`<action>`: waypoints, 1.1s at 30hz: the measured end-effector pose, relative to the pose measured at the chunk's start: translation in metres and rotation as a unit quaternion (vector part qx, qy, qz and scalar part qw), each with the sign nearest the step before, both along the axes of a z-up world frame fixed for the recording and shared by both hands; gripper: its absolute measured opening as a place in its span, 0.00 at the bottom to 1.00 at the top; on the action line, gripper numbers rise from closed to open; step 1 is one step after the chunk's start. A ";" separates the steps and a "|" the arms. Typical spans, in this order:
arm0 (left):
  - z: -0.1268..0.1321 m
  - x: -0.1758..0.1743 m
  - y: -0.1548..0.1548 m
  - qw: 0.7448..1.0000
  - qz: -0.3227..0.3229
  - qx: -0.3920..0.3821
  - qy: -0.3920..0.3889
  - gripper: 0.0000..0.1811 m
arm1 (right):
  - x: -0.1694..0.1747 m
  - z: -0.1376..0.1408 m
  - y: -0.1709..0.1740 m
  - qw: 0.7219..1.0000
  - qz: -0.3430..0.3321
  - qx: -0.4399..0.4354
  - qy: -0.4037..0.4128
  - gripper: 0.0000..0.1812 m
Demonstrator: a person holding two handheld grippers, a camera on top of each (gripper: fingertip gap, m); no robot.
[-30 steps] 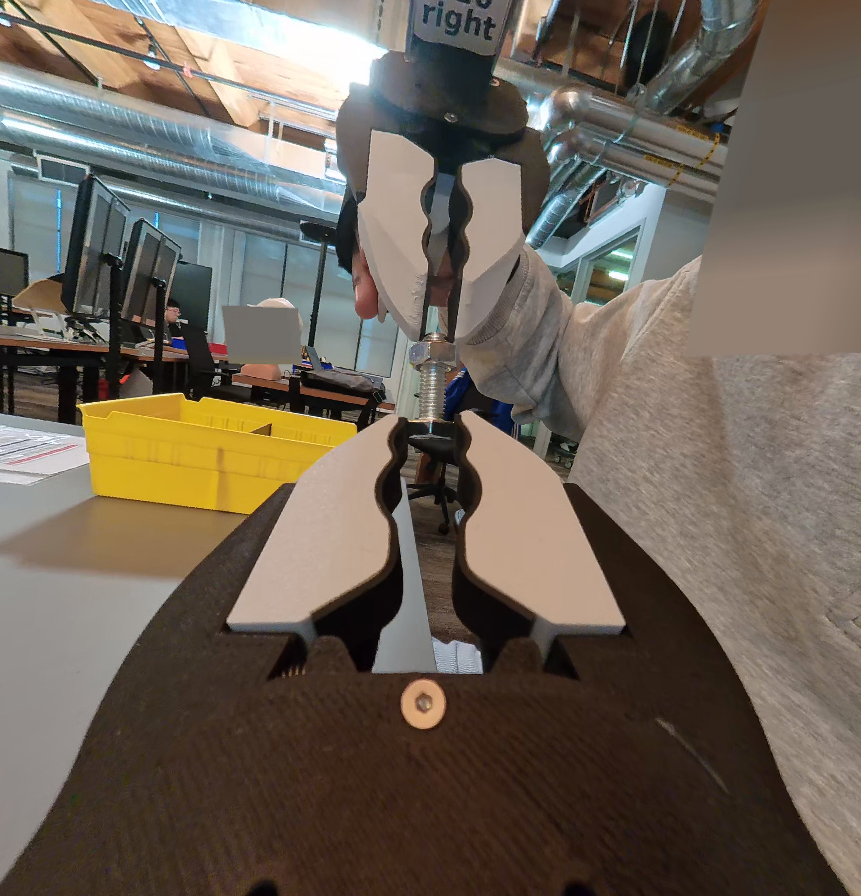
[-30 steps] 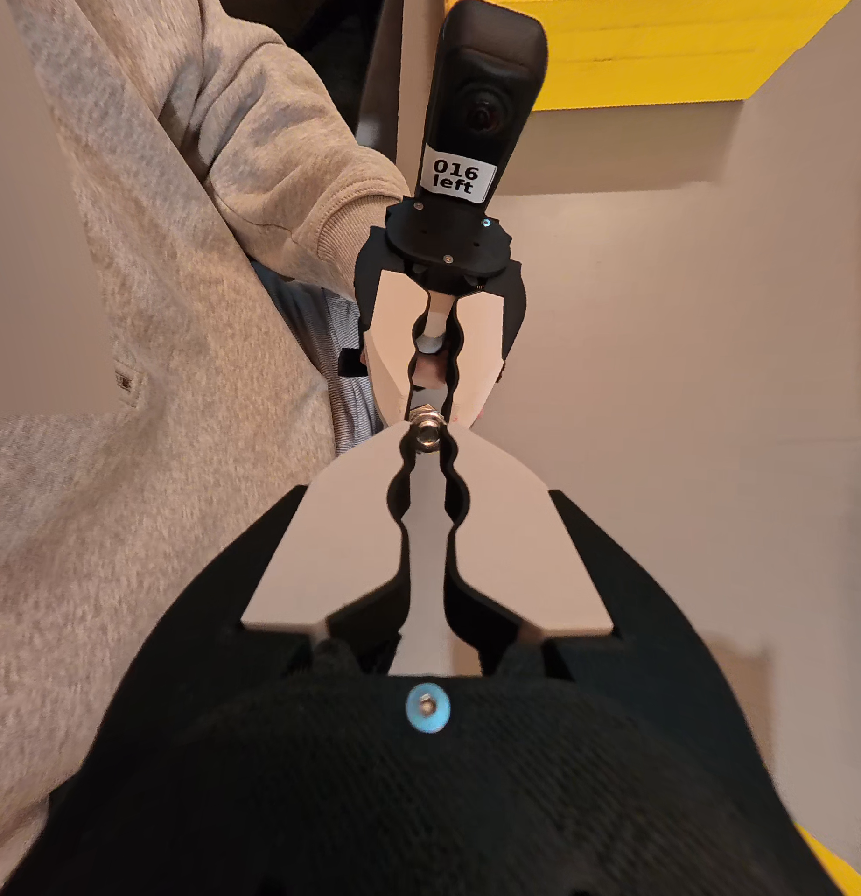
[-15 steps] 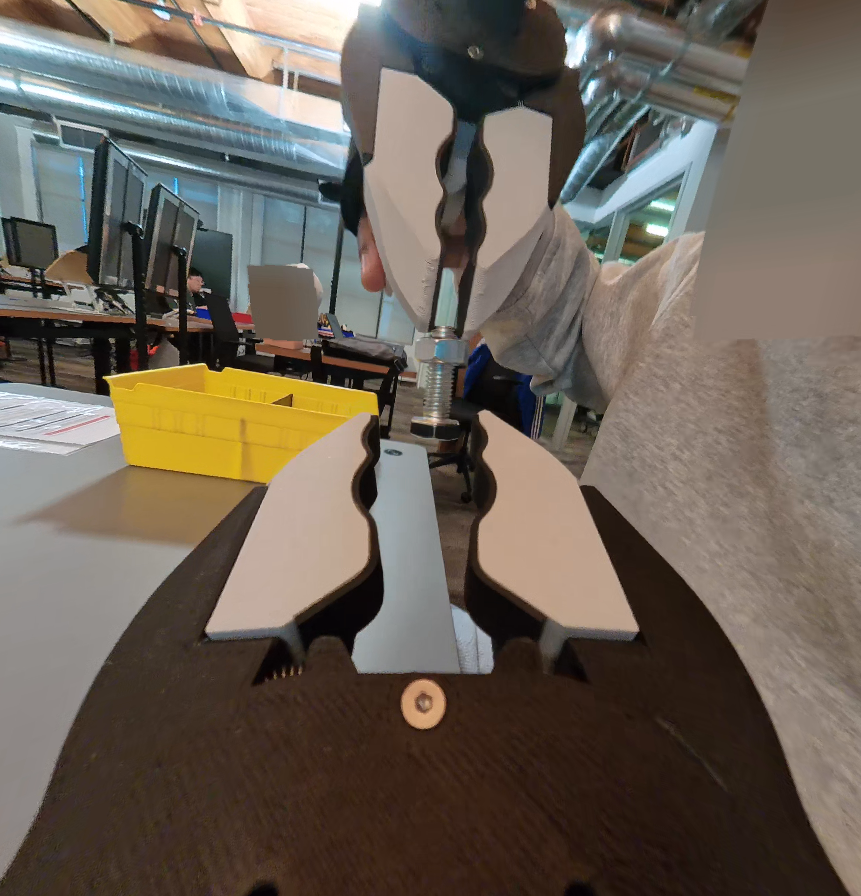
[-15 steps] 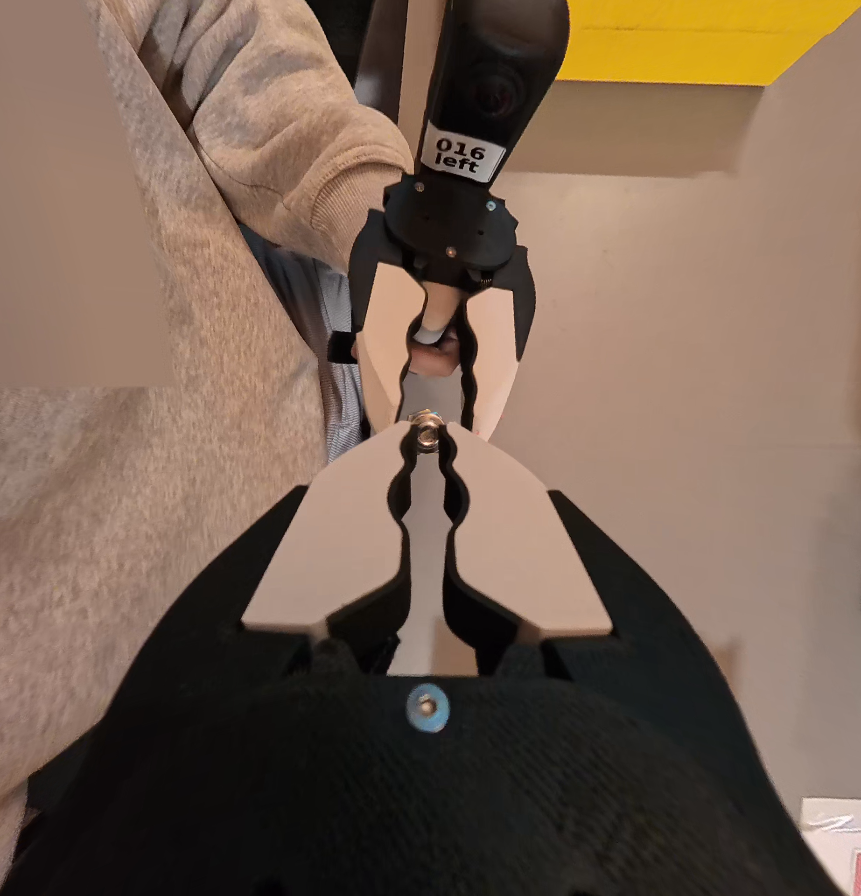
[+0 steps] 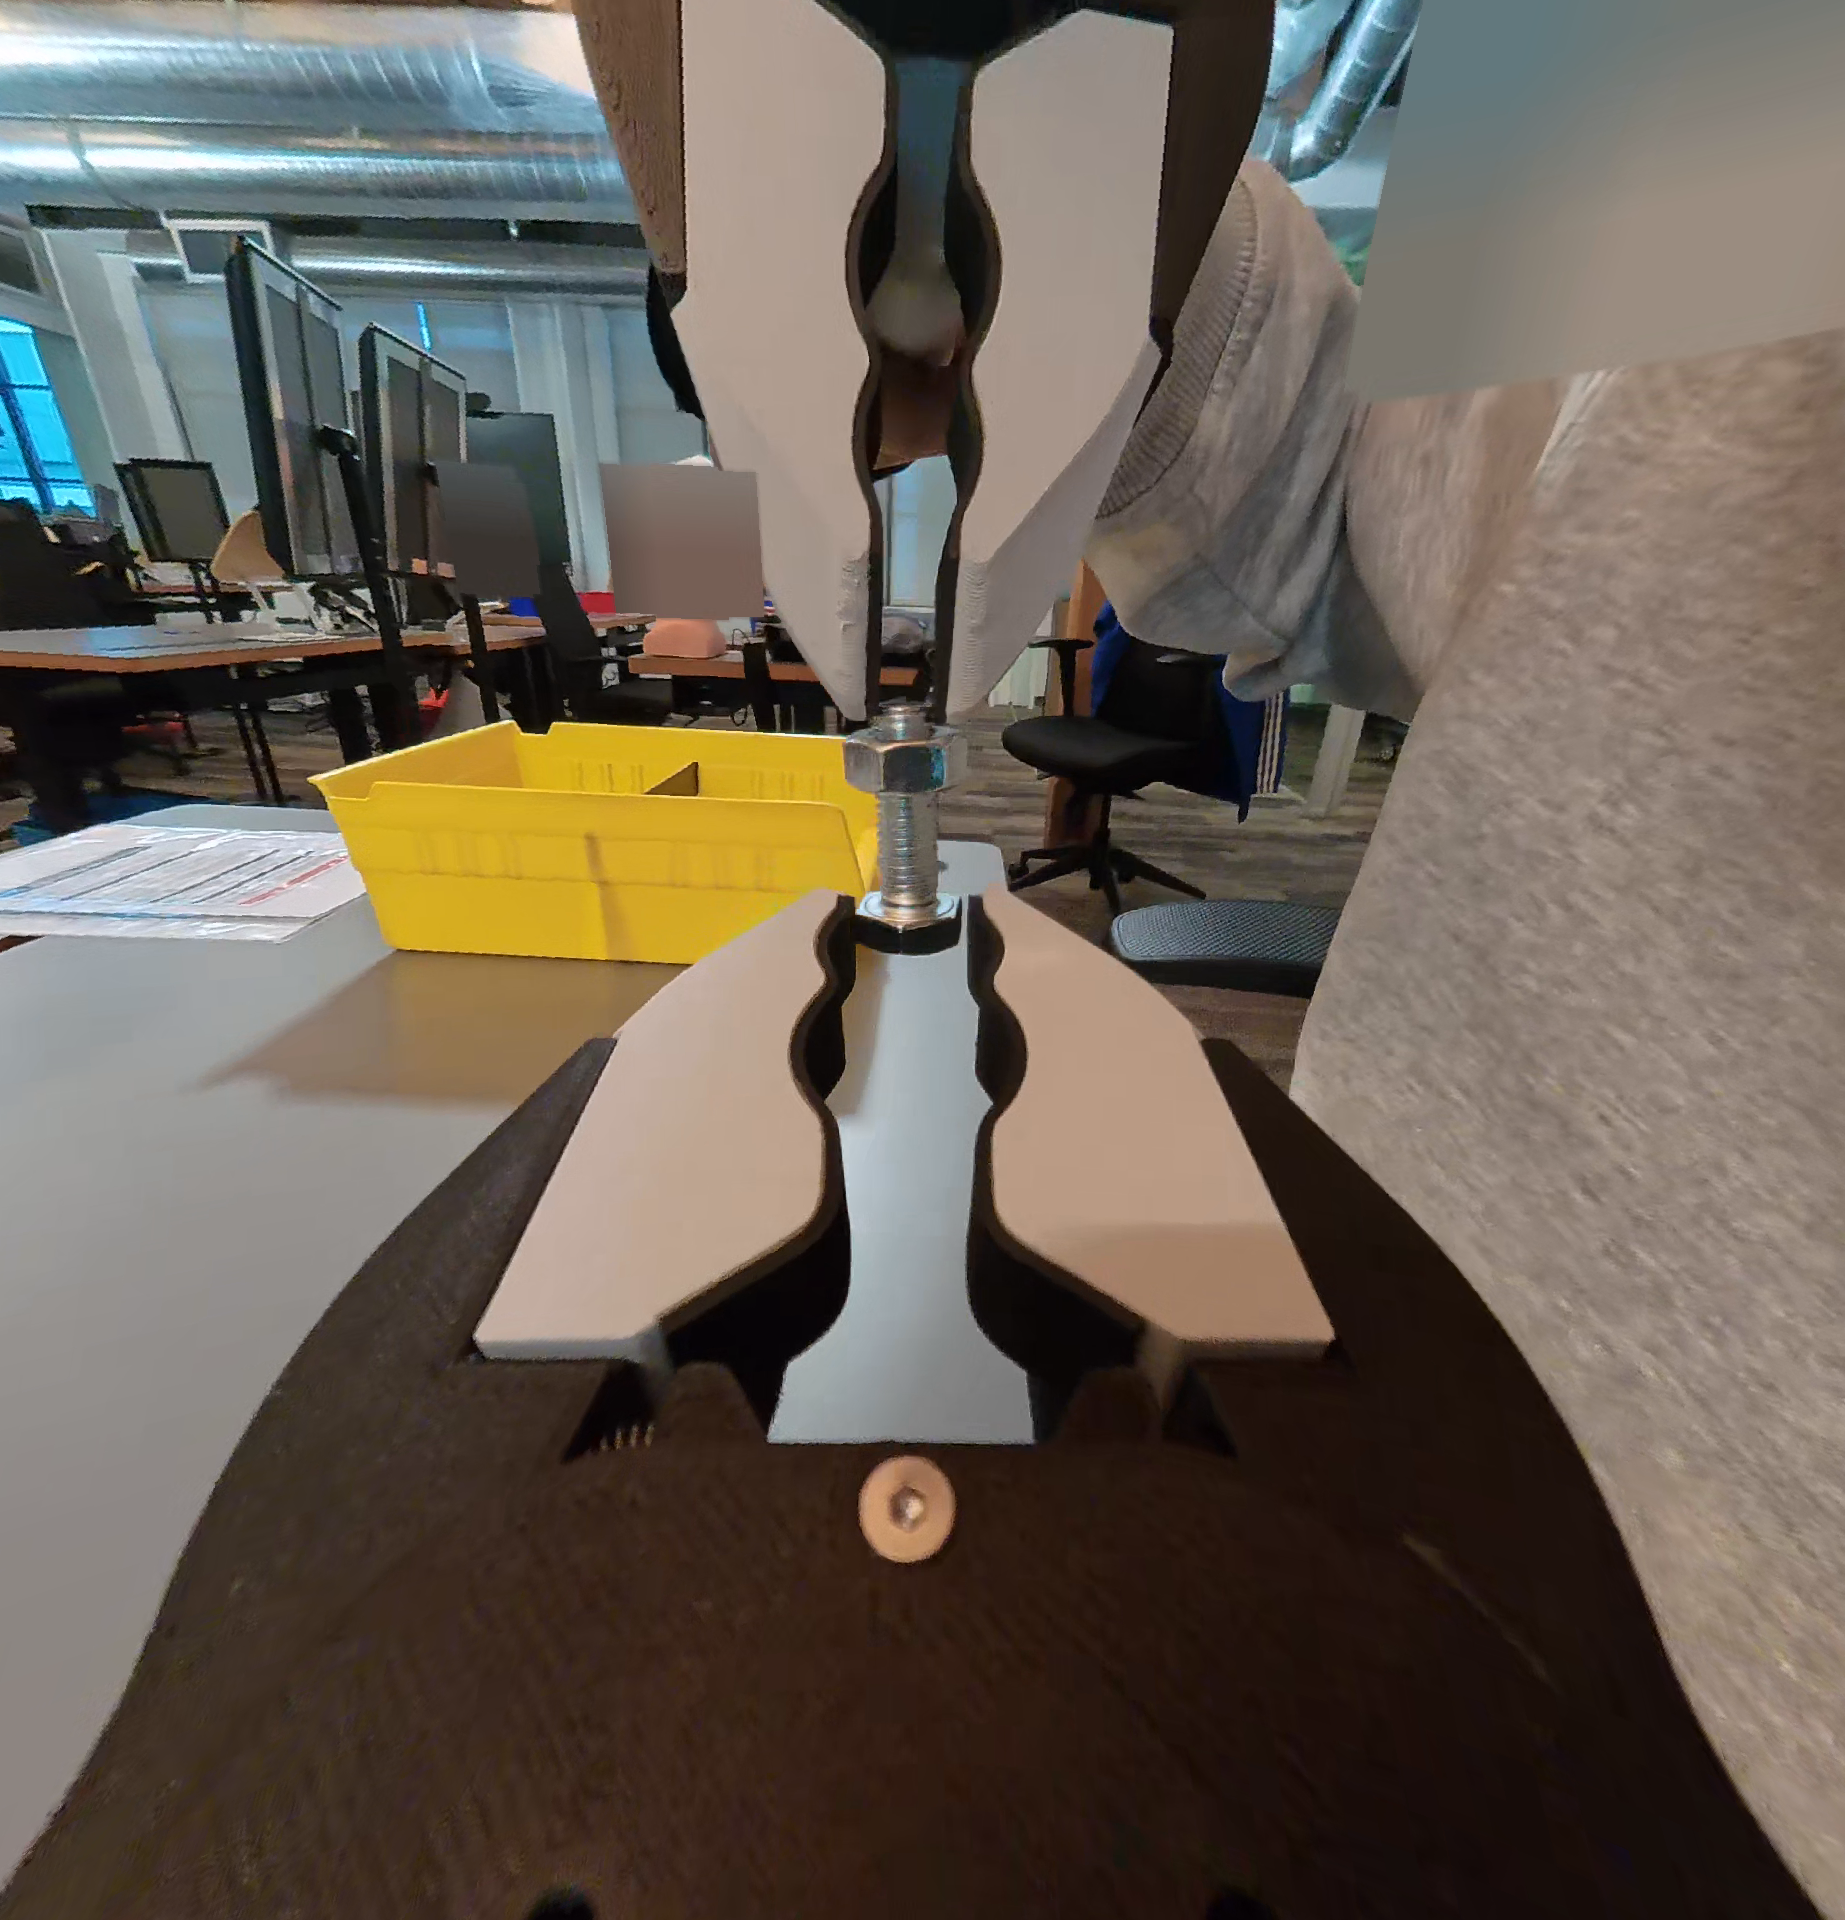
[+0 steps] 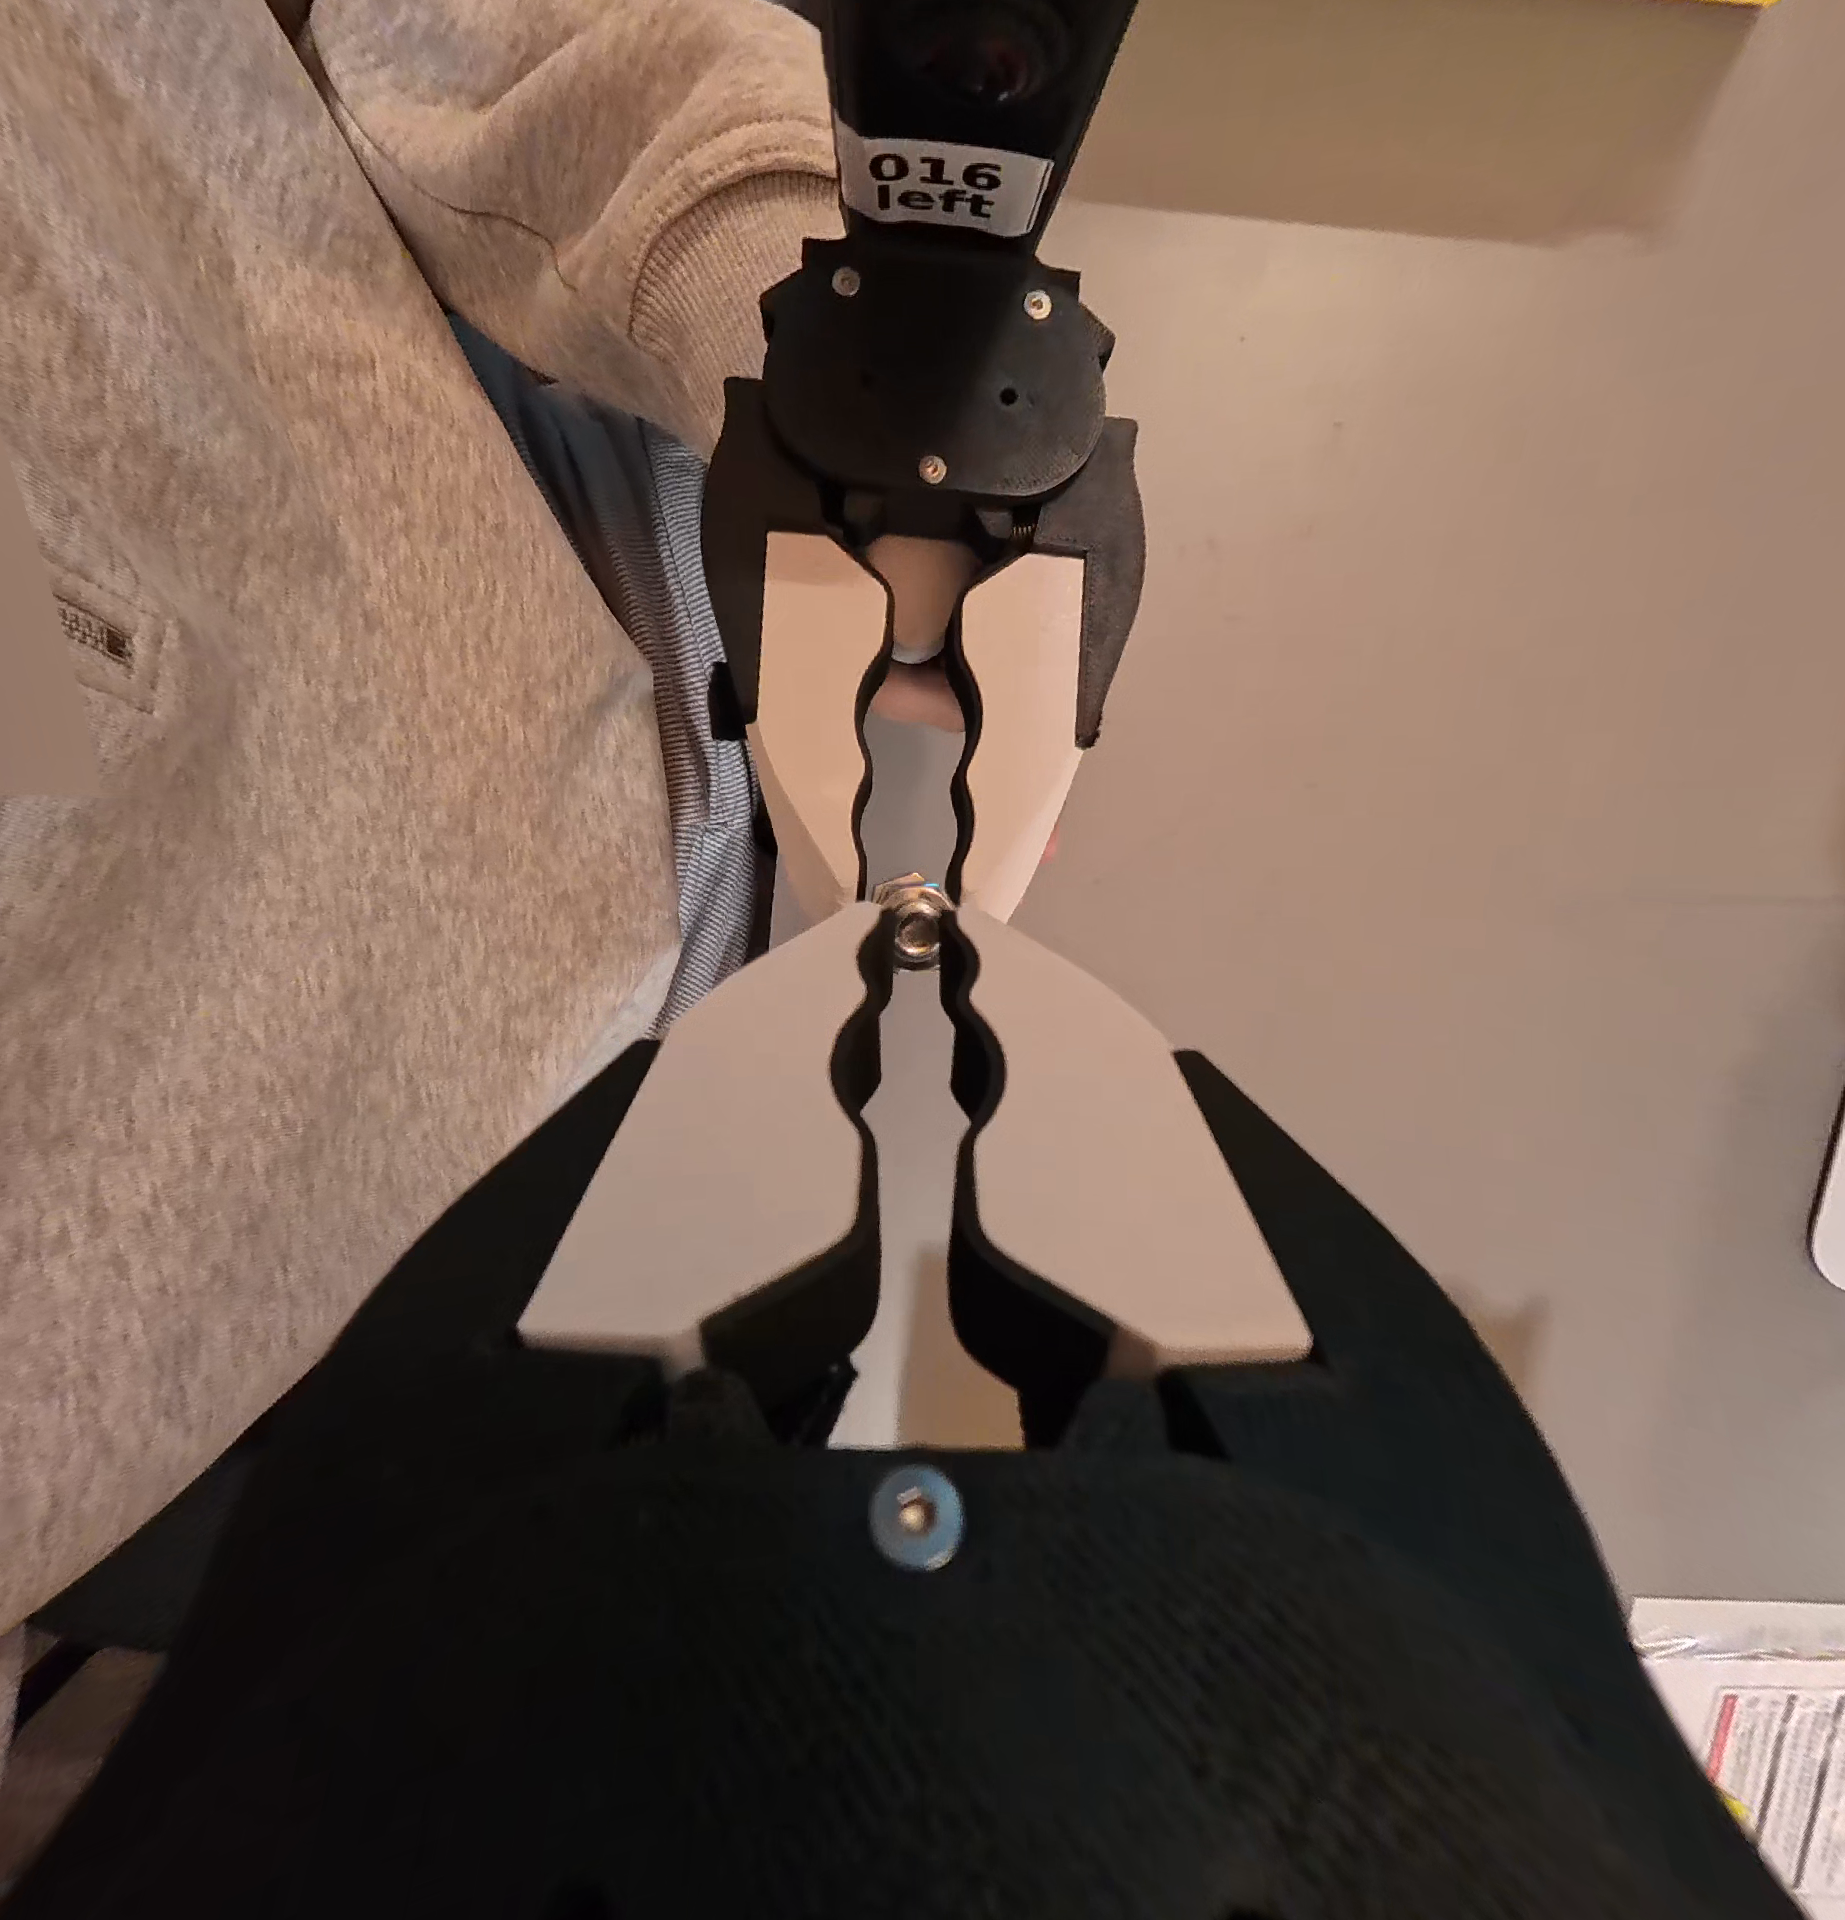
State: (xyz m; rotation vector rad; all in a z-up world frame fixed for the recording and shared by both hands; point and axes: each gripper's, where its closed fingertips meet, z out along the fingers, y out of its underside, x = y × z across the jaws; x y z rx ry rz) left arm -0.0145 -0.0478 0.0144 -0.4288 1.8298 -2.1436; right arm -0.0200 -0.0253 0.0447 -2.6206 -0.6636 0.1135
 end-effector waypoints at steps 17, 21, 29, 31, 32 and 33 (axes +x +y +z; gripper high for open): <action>-0.006 0.015 0.007 0.999 0.042 0.021 0.021 0.11 | 0.006 0.009 0.009 0.999 -0.032 0.043 0.012 0.09; -0.009 0.018 0.005 0.998 0.055 0.035 0.024 0.11 | 0.010 0.001 0.007 0.998 -0.053 0.025 0.013 0.12; -0.012 0.020 0.006 0.997 0.064 0.045 0.026 0.11 | 0.014 -0.019 0.003 0.998 -0.061 -0.017 -0.014 0.12; -0.014 0.020 0.005 0.996 0.067 0.048 0.026 0.11 | 0.014 -0.021 0.004 0.998 -0.053 -0.017 -0.024 0.12; -0.014 0.020 0.005 0.996 0.066 0.049 0.028 0.11 | 0.014 -0.021 0.005 0.998 -0.047 -0.015 -0.027 0.12; -0.015 0.020 0.004 0.996 0.066 0.050 0.030 0.11 | 0.013 -0.021 0.005 0.999 -0.042 -0.014 -0.030 0.12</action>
